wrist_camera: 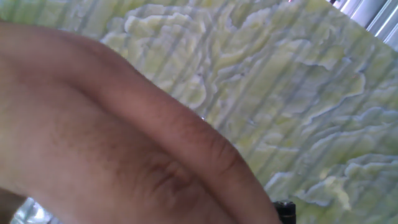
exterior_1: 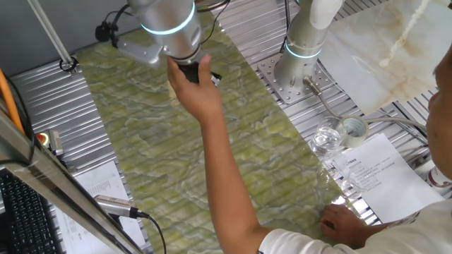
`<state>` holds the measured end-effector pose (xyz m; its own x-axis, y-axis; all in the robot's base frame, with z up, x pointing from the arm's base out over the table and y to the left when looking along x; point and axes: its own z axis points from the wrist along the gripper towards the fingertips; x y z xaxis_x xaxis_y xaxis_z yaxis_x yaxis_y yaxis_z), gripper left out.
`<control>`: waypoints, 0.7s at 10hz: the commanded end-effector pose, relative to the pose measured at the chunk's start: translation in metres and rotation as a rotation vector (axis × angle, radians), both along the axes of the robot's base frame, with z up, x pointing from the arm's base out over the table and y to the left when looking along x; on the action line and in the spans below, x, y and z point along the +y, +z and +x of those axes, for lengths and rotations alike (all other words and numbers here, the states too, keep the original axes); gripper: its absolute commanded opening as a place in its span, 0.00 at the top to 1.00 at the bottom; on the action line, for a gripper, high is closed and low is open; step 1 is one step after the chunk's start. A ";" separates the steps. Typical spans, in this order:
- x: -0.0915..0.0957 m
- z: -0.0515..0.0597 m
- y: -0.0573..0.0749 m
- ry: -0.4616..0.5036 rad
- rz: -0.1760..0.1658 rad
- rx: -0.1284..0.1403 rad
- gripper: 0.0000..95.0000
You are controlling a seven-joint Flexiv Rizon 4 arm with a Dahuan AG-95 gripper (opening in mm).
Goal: Stir the beaker with a glass rod
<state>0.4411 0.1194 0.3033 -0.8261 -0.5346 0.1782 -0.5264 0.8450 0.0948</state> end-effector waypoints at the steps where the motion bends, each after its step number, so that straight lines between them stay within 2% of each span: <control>1: 0.000 0.000 -0.001 0.036 -0.004 -0.044 1.00; 3: 0.000 0.000 -0.001 0.061 -0.041 -0.034 1.00; 4: 0.000 0.000 -0.001 0.061 -0.046 -0.016 1.00; 5: 0.000 0.000 -0.001 0.059 -0.051 -0.011 1.00; 7: 0.000 0.000 -0.001 0.031 -0.032 -0.002 1.00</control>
